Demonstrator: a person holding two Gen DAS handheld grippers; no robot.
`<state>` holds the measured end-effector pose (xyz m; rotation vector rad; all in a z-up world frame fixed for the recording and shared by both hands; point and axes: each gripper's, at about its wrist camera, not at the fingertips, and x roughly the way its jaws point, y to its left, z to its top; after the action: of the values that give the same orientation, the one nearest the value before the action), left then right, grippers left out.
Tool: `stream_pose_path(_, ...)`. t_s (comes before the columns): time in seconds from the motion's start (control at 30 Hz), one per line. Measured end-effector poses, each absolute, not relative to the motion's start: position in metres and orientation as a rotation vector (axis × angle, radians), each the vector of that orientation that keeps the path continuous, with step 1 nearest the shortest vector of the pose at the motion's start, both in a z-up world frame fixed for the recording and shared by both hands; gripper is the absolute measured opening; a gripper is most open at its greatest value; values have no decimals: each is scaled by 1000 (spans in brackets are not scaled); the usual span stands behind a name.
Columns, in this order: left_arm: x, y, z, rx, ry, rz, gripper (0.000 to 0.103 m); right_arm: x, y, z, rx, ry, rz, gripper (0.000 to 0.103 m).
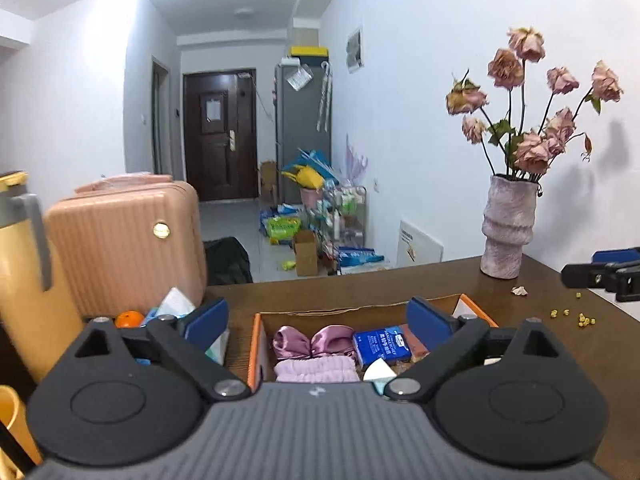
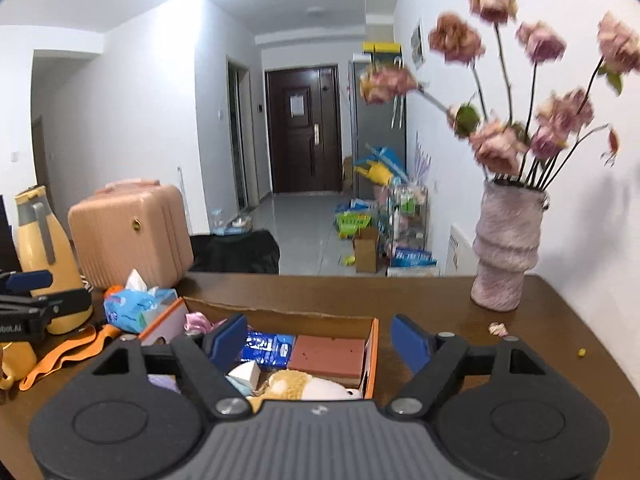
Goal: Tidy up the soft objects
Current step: 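Withdraw both grippers and approach the clear plastic bag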
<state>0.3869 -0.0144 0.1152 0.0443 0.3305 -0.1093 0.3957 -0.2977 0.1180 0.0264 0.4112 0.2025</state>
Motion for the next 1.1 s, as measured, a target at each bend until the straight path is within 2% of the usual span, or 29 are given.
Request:
stream_pose_path(0.27,261,-8,49,42,305,-74,102,264,-282,62,-3,258,193,83)
stream_pose_path(0.43,180,-5,8,-11,359,-101,103,186,-271,19,-26,188,194,92)
stream_pose_path(0.5,158,-2,-3,17,375,-101,103,160,-268,1,-4,218,171,93)
stream_pose_path(0.73,128,7,4,30,360,-86,103,108,-255,-12,-37,230,193,92)
stream_pose_path(0.93,136,1,3,9,375,-113,102,108,-256,-9,6,254,195,89)
stream_pose_path(1.0,141,-2,0,20,380,-119,101,113,-256,-10,0,266,195,82)
stream_pose_path(1.03,145,-4,-1,21,388,-125,96,117,-257,-11,7,278,202,79)
stream_pose_path(1.07,150,-5,-1,15,402,-135,84,123,-258,-12,24,297,216,74)
stream_pose_path(1.1,157,-6,-3,1,425,-153,78,130,-260,-12,42,318,225,68)
